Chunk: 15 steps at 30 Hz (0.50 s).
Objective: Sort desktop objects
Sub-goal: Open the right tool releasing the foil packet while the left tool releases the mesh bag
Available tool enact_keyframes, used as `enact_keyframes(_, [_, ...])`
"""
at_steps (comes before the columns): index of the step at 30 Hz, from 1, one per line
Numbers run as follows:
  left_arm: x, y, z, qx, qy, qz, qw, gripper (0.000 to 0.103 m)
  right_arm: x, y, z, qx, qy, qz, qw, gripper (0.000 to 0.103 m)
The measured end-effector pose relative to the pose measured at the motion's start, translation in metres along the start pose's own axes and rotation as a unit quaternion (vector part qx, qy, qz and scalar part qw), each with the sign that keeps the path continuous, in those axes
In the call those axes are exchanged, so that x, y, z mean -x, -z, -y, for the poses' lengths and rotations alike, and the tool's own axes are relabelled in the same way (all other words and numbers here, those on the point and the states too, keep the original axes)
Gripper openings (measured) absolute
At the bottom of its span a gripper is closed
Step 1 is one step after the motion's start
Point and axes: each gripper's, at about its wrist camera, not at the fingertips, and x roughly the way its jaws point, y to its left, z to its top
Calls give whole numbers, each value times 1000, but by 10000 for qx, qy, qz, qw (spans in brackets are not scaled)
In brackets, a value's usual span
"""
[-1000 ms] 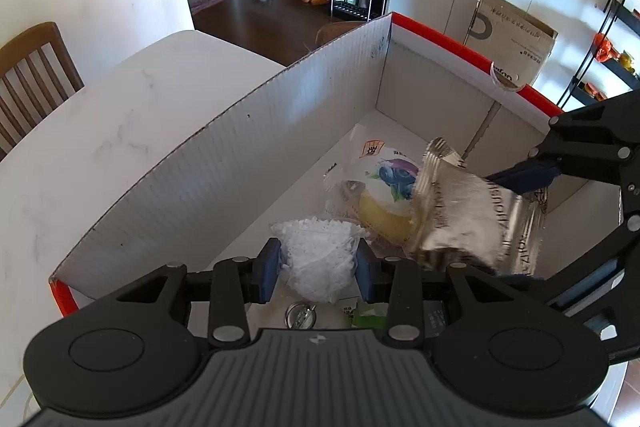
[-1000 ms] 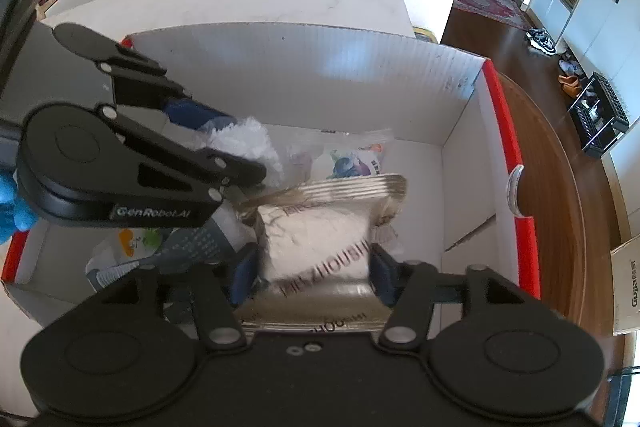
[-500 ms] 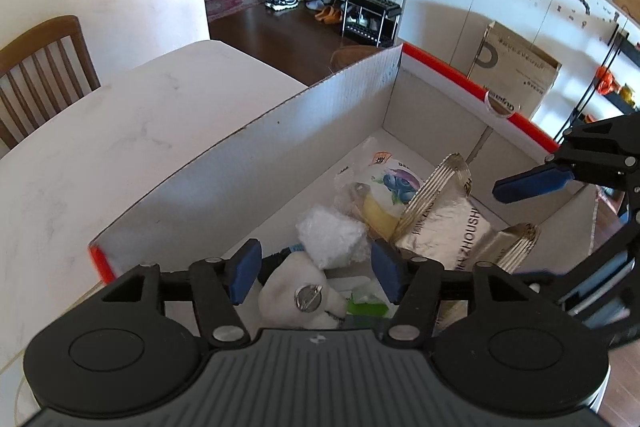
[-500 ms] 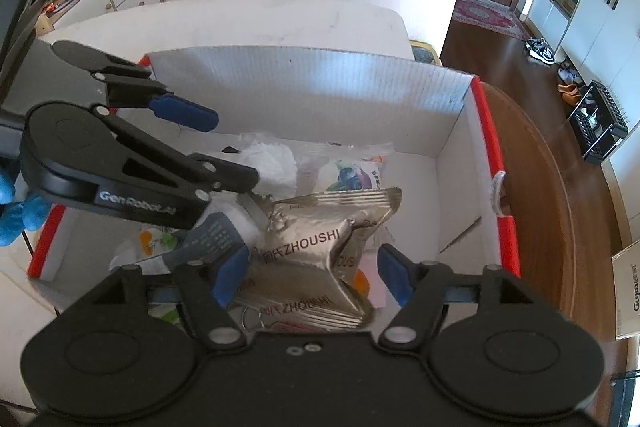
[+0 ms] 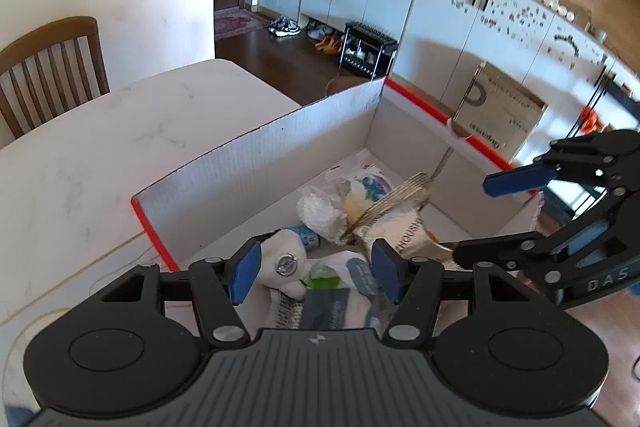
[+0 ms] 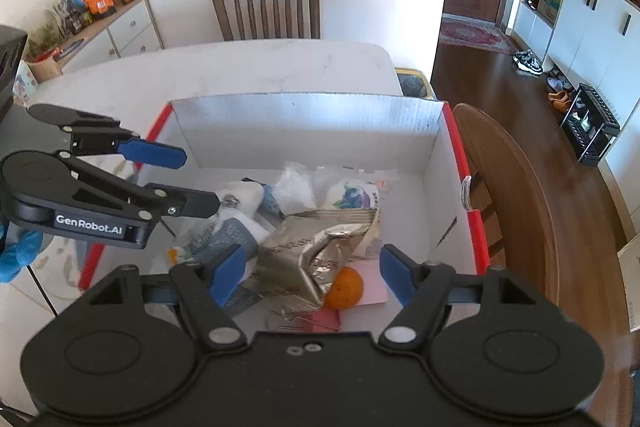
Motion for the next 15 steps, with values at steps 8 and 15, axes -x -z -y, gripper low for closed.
enact_keyframes(8, [30,11,6,13,69,176,9998,69,18,8,-13,-115,-55,256,9996,79])
enact_keyframes(15, [49,23,12,-147,9,280,9995,78,34,19,-20,-308,-44,474,9984,84])
